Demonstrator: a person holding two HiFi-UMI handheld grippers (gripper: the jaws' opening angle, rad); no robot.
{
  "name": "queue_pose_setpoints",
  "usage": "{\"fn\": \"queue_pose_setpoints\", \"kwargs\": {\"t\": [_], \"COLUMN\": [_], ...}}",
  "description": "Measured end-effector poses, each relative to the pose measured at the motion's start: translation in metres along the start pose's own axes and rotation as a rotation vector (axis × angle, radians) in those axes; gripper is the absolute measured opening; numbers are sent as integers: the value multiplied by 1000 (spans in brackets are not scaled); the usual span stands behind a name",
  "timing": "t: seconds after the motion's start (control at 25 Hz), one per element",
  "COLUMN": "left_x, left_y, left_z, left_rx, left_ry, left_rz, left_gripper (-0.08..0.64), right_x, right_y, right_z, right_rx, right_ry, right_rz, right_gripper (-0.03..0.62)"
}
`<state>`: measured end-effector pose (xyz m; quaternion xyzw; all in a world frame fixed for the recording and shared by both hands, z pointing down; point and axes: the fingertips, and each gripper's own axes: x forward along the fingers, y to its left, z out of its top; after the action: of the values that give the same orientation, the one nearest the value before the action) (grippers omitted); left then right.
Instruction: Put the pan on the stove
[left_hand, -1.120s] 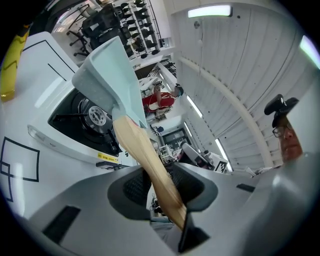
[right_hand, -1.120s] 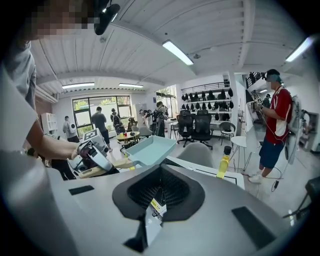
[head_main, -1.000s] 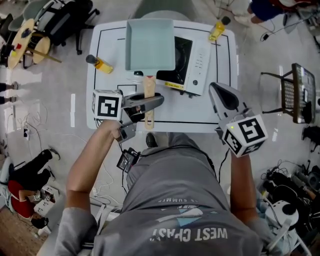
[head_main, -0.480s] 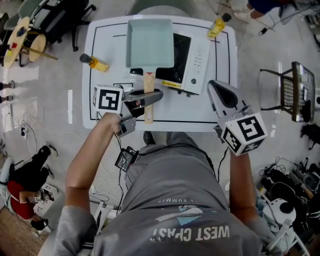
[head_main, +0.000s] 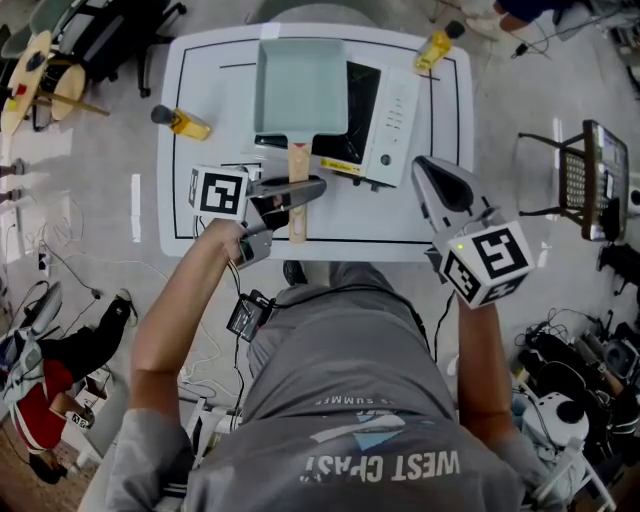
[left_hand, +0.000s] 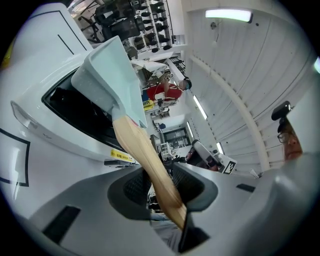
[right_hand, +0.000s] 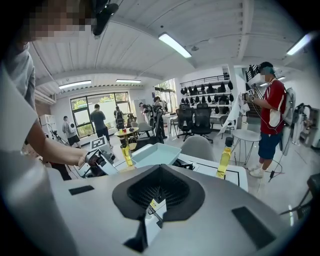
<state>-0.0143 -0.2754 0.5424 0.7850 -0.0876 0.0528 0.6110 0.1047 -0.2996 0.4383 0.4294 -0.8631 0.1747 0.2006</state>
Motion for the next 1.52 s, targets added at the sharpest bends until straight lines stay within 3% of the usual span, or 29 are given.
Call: {"fn": "queue_pose_setpoints", "kwargs": {"t": [1.08,1.52], "left_x": [35,34], "left_y": [11,6], "left_z": [-8,-6], "left_rx": [51,104], "left_ry": [57,49], "left_rz": [-51,-53], "left_gripper": [127,207], "right_x": [-1,-5], "right_y": [-3,8], "right_z": [-14,-12], "right_rx": [12,7], "right_ry": [18,9], "right_rz": [9,12], "right_gripper": [12,12]}}
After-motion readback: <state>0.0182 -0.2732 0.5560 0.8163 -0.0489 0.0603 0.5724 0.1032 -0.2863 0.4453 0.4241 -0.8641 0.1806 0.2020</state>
